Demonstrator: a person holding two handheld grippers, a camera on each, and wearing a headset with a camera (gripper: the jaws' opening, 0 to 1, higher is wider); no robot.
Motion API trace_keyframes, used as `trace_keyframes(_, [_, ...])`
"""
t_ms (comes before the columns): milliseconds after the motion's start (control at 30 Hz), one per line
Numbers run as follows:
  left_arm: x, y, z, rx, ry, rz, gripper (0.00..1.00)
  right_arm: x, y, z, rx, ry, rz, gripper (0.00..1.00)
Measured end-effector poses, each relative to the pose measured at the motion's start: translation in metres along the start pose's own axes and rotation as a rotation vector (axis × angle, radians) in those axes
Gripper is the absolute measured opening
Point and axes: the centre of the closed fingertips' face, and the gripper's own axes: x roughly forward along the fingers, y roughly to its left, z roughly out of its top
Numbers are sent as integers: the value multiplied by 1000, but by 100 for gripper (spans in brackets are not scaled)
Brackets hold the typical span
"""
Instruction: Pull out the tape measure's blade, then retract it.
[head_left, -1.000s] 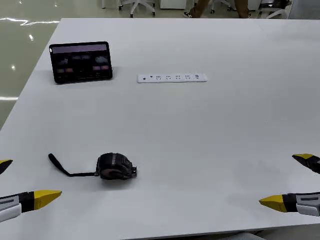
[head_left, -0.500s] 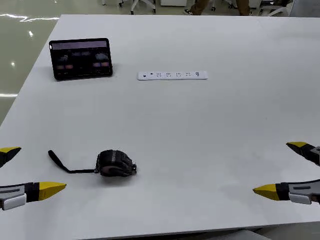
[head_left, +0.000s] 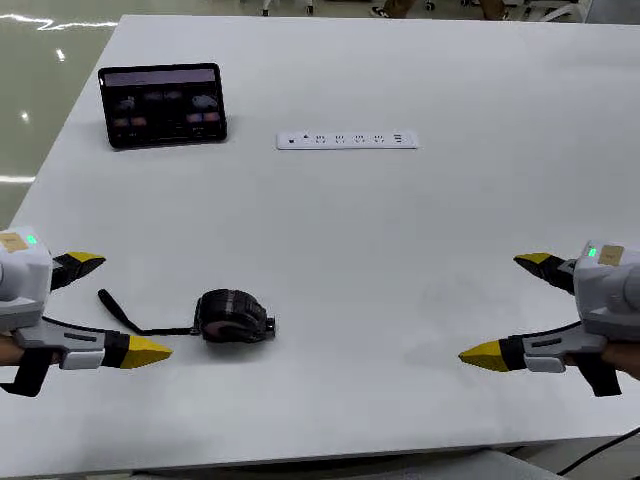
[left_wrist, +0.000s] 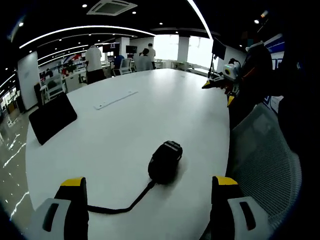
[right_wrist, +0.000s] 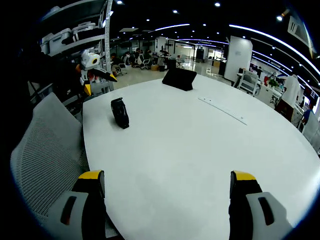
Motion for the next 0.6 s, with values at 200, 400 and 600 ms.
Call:
trace_keyframes(200, [20,-10,0,82,29,-69,98,21,7,11,-26,6,36,100])
trace_keyframes(400, [36,-14,5,155,59,-112,96,42,16,22,-61,2,75,100])
trace_keyframes(600, [51,-21,7,253,121,-169,91,62,30,37,-89,-24,139,100])
